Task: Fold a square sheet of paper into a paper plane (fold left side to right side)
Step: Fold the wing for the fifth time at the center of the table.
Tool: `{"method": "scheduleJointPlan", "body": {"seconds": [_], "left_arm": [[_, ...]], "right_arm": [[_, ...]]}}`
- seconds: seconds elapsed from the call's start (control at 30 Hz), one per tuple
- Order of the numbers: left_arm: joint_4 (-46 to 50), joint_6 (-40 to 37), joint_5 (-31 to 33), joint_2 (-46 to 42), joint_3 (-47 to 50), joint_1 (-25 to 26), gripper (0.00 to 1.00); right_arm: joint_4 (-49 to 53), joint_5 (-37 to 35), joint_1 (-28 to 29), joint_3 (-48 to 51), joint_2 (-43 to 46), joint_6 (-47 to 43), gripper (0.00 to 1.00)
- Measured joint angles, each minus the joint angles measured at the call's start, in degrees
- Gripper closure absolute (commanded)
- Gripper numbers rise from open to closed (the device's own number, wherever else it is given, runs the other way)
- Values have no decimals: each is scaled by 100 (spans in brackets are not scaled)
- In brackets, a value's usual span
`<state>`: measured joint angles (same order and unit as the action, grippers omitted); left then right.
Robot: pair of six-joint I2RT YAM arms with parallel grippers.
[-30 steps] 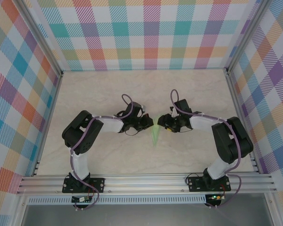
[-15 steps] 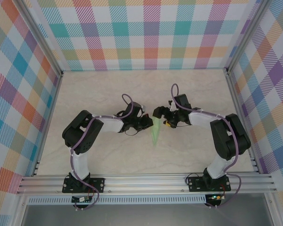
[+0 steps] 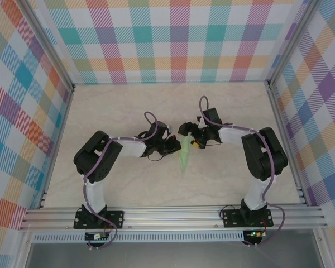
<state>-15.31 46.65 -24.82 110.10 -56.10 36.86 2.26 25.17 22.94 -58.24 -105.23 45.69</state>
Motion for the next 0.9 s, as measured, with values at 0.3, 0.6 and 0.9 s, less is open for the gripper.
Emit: {"method": "scheduleJointPlan", "body": {"seconds": [0.3,0.6,0.9], "left_arm": [[24,-2,42,11,0,-4,100],[26,-4,44,22,0,-4,100],[26,-4,42,22,-2,-4,100]], "right_arm": [[42,46,11,-144,-146,0,6],[225,-28,44,-179,-76,-111,5],[256,-17,94,-227,-11,-111,5]]}}
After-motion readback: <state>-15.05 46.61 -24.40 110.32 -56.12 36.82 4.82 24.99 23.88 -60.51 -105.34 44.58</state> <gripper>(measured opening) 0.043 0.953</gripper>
